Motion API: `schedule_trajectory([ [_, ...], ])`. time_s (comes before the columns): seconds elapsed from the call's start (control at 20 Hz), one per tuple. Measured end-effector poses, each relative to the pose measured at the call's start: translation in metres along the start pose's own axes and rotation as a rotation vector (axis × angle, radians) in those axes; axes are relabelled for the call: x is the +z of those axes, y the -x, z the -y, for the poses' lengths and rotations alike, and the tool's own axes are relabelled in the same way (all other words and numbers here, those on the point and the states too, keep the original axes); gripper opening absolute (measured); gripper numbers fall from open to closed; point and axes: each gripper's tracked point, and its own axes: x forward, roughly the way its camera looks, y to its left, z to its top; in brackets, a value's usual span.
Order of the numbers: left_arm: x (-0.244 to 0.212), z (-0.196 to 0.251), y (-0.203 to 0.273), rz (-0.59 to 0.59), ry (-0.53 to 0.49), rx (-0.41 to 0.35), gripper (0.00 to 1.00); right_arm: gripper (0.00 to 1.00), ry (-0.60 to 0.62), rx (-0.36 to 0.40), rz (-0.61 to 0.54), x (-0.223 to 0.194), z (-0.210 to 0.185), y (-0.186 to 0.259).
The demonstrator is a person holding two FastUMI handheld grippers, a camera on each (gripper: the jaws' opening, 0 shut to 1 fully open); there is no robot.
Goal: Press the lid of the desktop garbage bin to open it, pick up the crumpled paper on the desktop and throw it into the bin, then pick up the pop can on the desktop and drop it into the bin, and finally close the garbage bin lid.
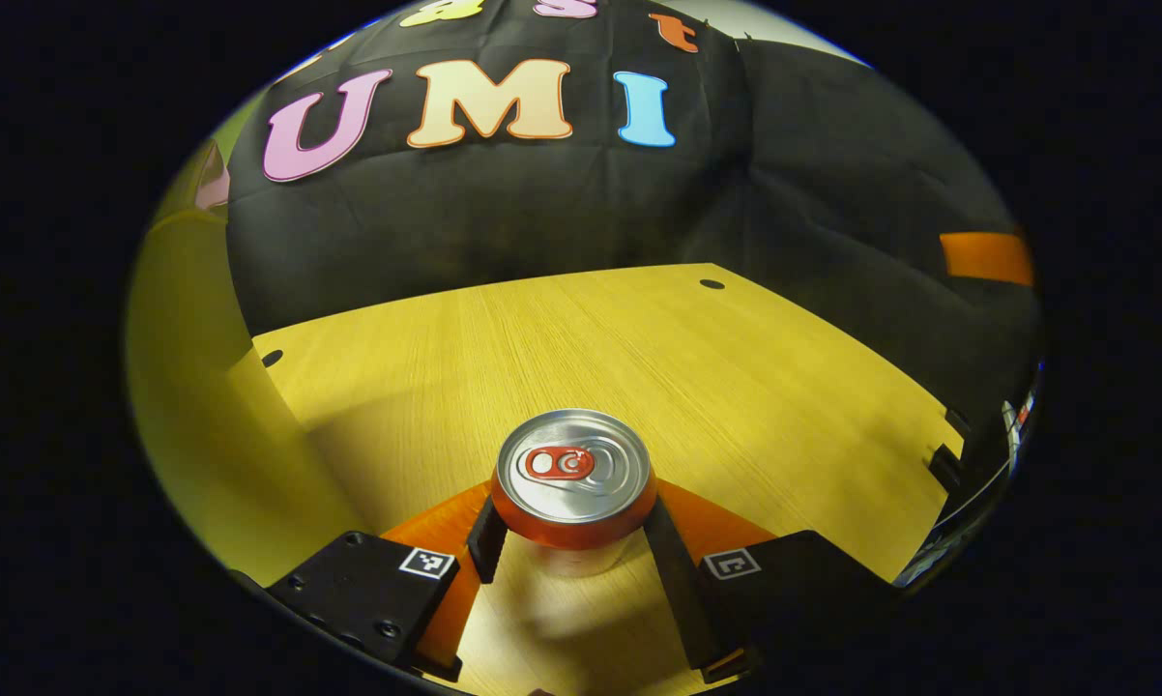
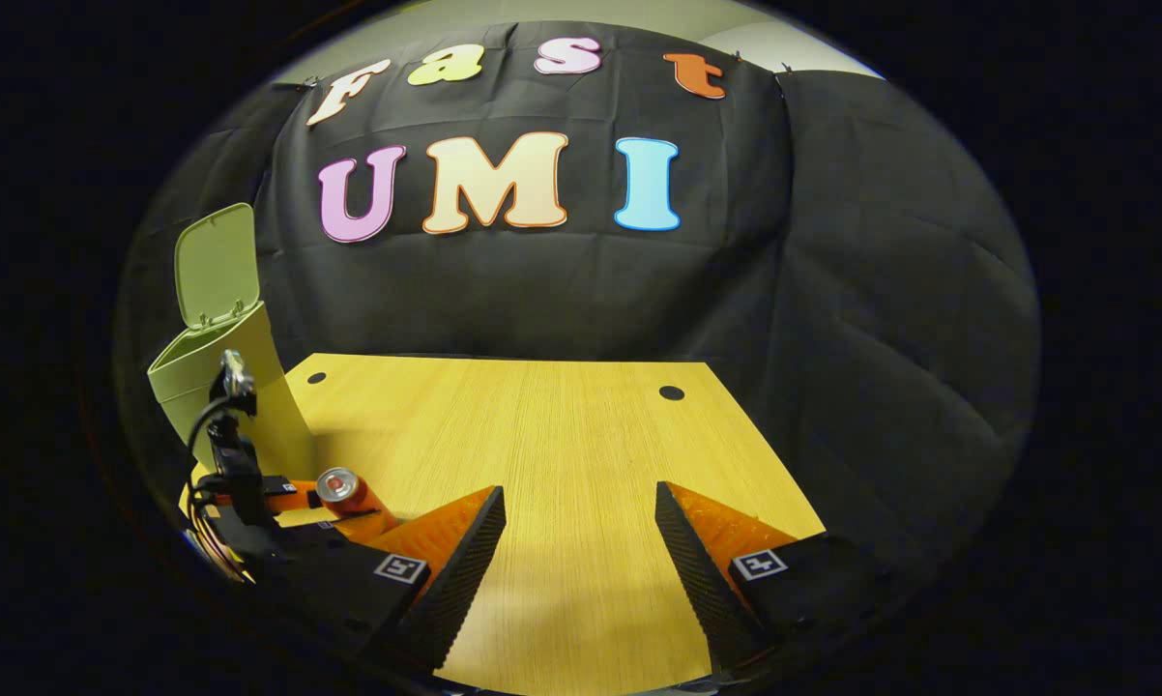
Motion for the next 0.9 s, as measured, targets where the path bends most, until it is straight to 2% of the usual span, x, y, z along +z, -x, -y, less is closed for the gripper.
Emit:
schedule_trajectory([
  [0.25,0.066,-0.006,0.051,0.09,0.04,0.031,0.78,0.99,-0.001,0.032,0.004,-0.006,-0.001,0.002],
  [0.35,0.096,-0.008,0.074,0.117,0.049,0.039,0.78,0.99,-0.018,0.068,0.016,-0.003,-0.008,0.004],
  [0.6,0.174,-0.037,0.131,0.214,0.07,0.11,0.77,0.99,0.006,0.119,0.055,0.004,-0.017,0.01],
  [0.7,0.208,-0.063,0.156,0.282,0.103,0.166,0.77,0.99,0.013,0.138,0.062,0.006,-0.02,0.012],
  [0.9,0.243,-0.149,0.199,0.377,0.112,0.373,0.79,0.99,-0.026,0.169,0.081,0.008,-0.02,0.02],
])
